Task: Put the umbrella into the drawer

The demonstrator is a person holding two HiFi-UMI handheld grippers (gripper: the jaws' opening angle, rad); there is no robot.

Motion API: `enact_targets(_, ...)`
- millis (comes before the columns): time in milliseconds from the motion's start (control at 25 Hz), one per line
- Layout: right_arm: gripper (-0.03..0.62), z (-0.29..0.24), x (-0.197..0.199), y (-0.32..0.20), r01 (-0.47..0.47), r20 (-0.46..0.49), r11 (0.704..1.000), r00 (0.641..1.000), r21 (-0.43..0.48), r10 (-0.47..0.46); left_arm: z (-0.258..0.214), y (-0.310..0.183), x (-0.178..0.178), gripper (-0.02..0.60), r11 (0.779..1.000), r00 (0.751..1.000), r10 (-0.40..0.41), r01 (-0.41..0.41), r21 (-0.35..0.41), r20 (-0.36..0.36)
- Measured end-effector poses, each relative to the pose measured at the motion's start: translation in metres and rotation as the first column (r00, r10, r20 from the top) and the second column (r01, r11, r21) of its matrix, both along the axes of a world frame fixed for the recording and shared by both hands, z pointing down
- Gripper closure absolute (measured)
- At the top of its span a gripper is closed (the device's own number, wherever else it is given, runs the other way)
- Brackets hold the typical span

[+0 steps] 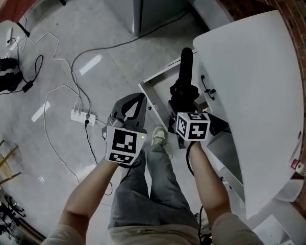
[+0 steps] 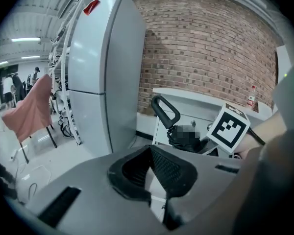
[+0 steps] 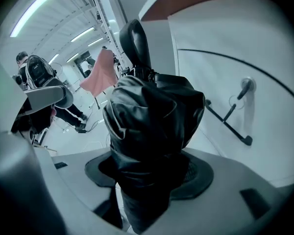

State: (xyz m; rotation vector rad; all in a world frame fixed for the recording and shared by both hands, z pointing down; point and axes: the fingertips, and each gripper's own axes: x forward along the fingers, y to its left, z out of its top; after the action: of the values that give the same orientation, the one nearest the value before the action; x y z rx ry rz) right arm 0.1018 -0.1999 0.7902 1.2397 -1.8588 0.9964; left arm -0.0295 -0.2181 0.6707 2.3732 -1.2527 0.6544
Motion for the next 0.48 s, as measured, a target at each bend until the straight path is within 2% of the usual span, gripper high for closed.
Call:
enact_targets(240, 0.327, 0.073, 0.005, -0.014, 0.052, -0.045, 0.999, 0.998, -0.001, -0.052, 0.073, -0.011, 0.009, 0.575, 1.000, 1.000, 0.003, -0.003, -0.010, -0.010)
enact_targets(480, 0.327, 0.136, 0.010, -0.013, 0.059, -0.047, 0.998, 0.997, -0.032, -0.061, 0.127, -0.008, 0.014, 0.575, 0.998, 1.000, -0.018, 0.017, -0.063, -0.023)
